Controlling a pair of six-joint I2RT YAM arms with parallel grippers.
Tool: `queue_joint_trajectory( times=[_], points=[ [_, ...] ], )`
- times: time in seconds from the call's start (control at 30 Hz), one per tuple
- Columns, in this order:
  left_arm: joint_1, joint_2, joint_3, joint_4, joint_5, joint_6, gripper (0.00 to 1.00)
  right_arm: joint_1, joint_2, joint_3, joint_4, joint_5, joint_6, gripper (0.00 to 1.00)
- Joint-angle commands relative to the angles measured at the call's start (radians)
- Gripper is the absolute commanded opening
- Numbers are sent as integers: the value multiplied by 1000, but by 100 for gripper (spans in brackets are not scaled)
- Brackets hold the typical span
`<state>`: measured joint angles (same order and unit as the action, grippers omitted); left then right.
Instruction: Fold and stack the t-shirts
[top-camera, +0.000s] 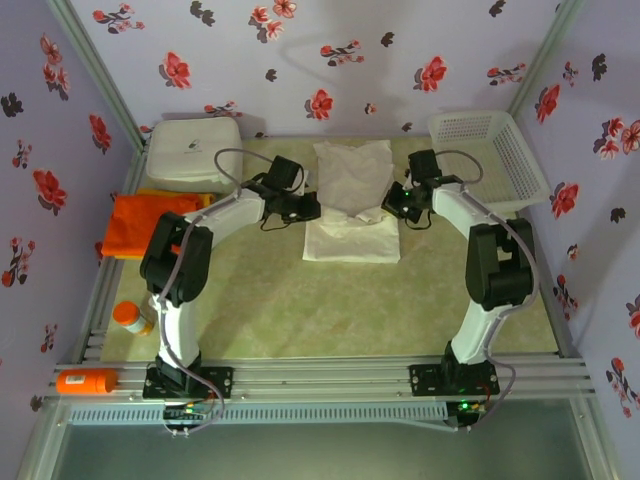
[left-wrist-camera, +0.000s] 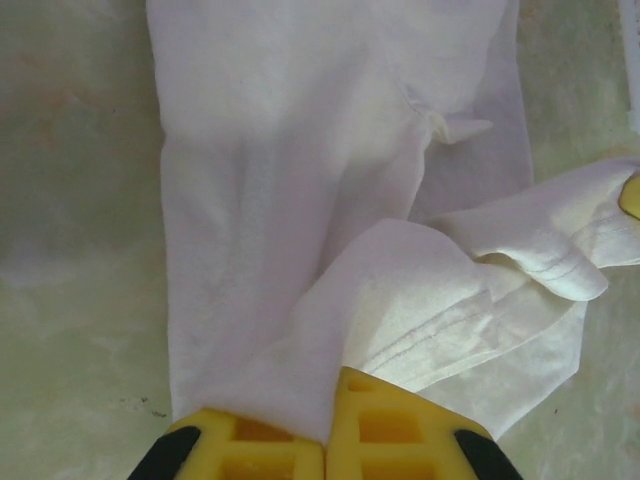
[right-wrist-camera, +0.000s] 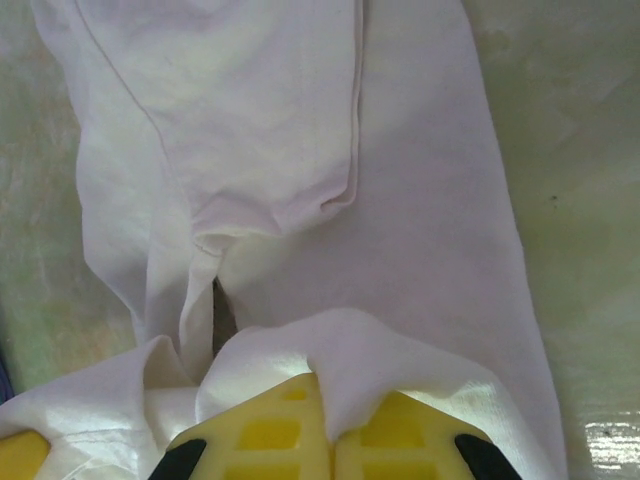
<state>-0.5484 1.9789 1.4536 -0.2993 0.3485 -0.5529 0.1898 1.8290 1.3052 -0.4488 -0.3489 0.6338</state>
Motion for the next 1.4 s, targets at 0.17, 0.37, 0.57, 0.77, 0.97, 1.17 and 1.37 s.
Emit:
queue_joint_trajectory(
  times=[0.17,0.37,0.57,0.77,0.97,1.17,1.37],
  points=[
    [34,102,109,71,10,20,27,-35,102,79,49,-18,-7,25],
    [61,123,205,17,-5,21,56,-44,99,128,26,-3,-38,81],
    [67,-33,20,39,-44,22,62,-44,-47,-7,-41,52,-46,90],
    [58,-230,-300,128,-38,-61,62,-43,-239,-282,-4,18,23,83],
    [9,-332,-517,207,7,-153,63,-35,-348,-477,30,-10,32,76],
    [-39,-311,-621,351,8,-248,63,-31,-305,-527,91,-24,37,71],
    [-56,-245,-600,424,-2,-287,64,10,-255,-498,146,-32,70,68]
  ],
)
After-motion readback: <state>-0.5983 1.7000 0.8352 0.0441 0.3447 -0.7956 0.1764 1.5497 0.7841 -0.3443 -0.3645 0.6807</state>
